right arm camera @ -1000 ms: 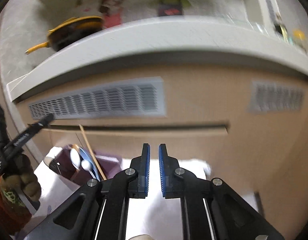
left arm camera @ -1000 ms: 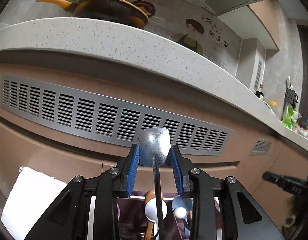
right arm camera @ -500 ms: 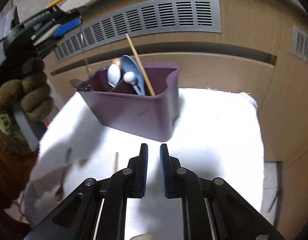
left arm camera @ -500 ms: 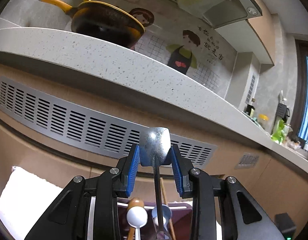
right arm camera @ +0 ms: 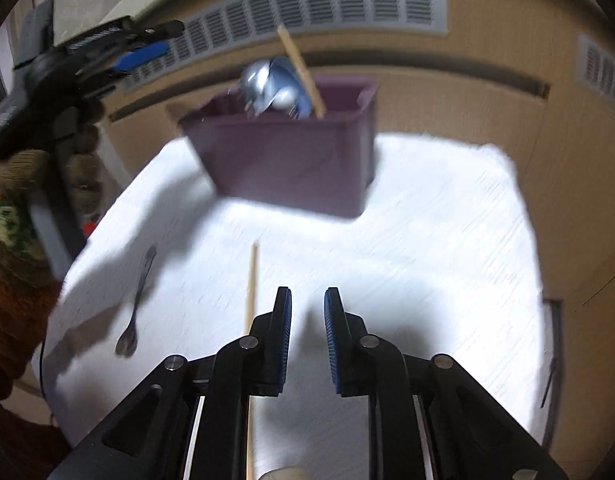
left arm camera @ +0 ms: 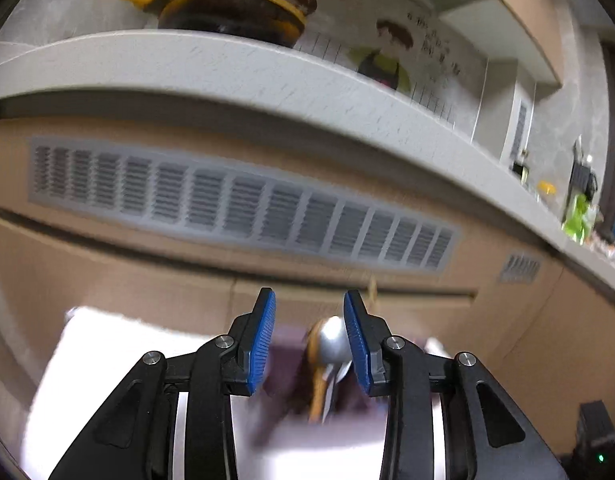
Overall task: Organize utensils
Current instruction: 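Open the left tool over the caddy dropping the shovel while the right tool drops the brown spoon in, then move the right tool onto the wooden chopstick while the left tool reaches the metal spoon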
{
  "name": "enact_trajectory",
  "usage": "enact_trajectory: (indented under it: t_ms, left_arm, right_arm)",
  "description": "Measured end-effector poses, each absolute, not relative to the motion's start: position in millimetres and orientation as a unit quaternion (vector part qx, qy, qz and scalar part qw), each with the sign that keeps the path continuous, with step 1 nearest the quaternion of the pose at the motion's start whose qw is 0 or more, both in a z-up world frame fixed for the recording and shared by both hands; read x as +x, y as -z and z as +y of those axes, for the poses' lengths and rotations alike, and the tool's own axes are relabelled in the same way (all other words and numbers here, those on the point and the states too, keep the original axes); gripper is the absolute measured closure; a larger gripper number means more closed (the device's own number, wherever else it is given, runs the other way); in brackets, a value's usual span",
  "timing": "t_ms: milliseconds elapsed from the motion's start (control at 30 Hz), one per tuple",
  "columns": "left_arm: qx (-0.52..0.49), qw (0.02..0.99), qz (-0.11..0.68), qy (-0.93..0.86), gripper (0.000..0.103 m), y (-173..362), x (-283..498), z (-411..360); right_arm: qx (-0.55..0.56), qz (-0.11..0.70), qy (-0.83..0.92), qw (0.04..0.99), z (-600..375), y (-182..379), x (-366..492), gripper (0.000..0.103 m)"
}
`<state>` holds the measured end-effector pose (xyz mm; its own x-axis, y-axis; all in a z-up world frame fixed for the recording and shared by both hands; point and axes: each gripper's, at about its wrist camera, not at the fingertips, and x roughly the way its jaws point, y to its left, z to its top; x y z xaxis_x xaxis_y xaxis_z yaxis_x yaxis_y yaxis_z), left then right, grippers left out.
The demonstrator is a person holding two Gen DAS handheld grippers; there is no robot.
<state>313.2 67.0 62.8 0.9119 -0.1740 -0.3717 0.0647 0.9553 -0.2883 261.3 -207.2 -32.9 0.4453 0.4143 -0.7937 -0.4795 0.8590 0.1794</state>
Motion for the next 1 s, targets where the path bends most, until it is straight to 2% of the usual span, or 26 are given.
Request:
enact_trajectory:
  t_ms: [200, 367, 433, 467, 767, 1000]
  left_arm:
    - [-0.142, 0.931, 0.333, 0.042, 0.066, -11.6, 269.7, 100.5]
    - [-0.159, 0.903, 0.397, 0.026, 0.066, 32.9, 233.9, 112.2]
    - [-0.173, 0.893, 0.414, 0.035, 0.066, 44.0, 223.7, 110.1]
    - [-0.174, 0.890, 0.419, 0.039, 0.066, 49.0, 219.9, 108.2]
    - [-0.200, 0.863, 0.456, 0.086, 0.066, 75.1, 162.6, 72.9]
    - [-0.204, 0.847, 0.474, 0.126, 0.066, 76.6, 166.4, 37.0]
  right_arm:
    - [-0.071, 0.488, -0.282, 0.823, -164.5, 61.8, 241.4, 0.086]
    - [-0.137, 0.476, -0.241, 0.835, -132.1, 72.4, 236.7, 0.085]
    - [-0.143, 0.472, -0.228, 0.840, -128.6, 72.0, 235.3, 0.091]
    - [-0.143, 0.472, -0.223, 0.841, -127.9, 72.0, 235.0, 0.097]
    - [-0.092, 0.477, -0.166, 0.858, -194.5, 66.2, 208.7, 0.098]
    - [-0.047, 0.463, -0.154, 0.871, -223.7, 60.1, 186.5, 0.097]
